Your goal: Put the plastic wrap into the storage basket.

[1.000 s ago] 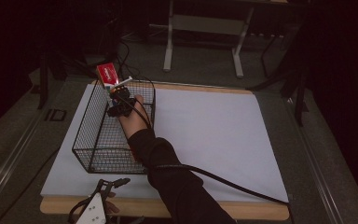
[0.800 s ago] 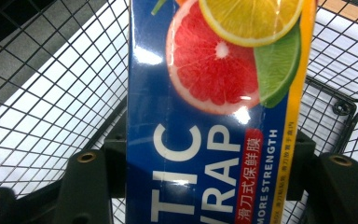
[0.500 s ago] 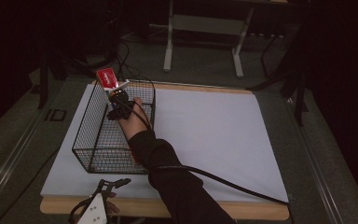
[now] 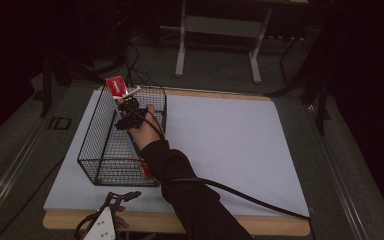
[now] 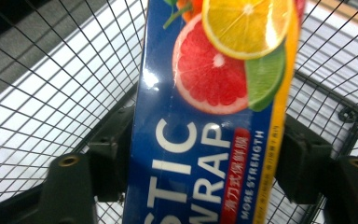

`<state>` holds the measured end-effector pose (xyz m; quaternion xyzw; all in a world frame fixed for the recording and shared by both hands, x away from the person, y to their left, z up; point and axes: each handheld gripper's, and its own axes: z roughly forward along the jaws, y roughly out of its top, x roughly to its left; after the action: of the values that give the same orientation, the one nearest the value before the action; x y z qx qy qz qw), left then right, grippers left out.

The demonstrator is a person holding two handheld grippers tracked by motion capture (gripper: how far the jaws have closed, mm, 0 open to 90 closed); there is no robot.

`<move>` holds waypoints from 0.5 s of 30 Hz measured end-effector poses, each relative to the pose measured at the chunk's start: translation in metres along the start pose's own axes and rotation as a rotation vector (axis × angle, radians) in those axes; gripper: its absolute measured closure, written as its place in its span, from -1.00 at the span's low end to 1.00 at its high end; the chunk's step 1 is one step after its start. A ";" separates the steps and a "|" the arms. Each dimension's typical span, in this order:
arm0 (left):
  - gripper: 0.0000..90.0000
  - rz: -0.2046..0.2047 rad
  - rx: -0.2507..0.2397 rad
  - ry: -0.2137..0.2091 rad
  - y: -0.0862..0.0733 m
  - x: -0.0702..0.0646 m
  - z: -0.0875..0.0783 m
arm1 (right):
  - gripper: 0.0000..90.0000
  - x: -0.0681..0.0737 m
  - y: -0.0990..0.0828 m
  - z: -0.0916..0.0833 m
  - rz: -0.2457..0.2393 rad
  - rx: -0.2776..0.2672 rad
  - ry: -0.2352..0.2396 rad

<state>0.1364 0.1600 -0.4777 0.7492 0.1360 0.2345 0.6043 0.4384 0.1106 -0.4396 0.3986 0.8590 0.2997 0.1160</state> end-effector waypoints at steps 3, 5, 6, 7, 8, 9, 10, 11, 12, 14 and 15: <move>-0.99 0.001 0.004 -0.002 0.000 0.000 0.001 | -0.55 -0.003 0.000 -0.008 -0.003 -0.013 0.039; -0.99 0.001 0.005 -0.003 0.000 0.000 0.001 | -0.60 -0.004 0.000 -0.013 -0.007 -0.012 0.059; -0.99 0.001 0.006 -0.003 0.000 0.000 0.001 | -0.61 -0.004 0.000 -0.016 -0.007 -0.018 0.072; -0.99 0.001 0.006 -0.002 0.000 0.000 0.001 | -0.61 -0.005 -0.001 -0.019 -0.009 -0.025 0.076; -0.99 0.000 0.006 -0.003 0.000 0.000 0.001 | -0.64 -0.005 -0.002 -0.022 -0.021 -0.028 0.075; -0.99 0.000 0.007 -0.003 0.000 0.000 0.002 | -0.69 -0.006 -0.003 -0.025 -0.031 -0.035 0.086; -0.99 0.000 0.008 -0.003 0.000 -0.001 0.002 | -0.69 -0.007 -0.004 -0.029 -0.038 -0.045 0.095; -0.99 0.000 0.009 -0.005 0.000 -0.001 0.002 | -0.69 -0.008 -0.005 -0.033 -0.043 -0.056 0.097; -0.99 0.000 0.009 -0.004 0.000 -0.001 0.003 | -0.69 -0.009 -0.005 -0.037 -0.048 -0.069 0.101; -0.99 -0.001 0.012 -0.005 0.000 0.000 0.003 | -0.69 -0.011 -0.006 -0.046 -0.047 -0.089 0.118; -0.99 -0.001 0.012 -0.004 0.000 0.000 0.003 | -0.69 -0.012 -0.007 -0.051 -0.057 -0.098 0.116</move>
<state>0.1379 0.1570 -0.4785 0.7534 0.1365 0.2319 0.6000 0.4196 0.0768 -0.4040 0.3497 0.8596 0.3605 0.0941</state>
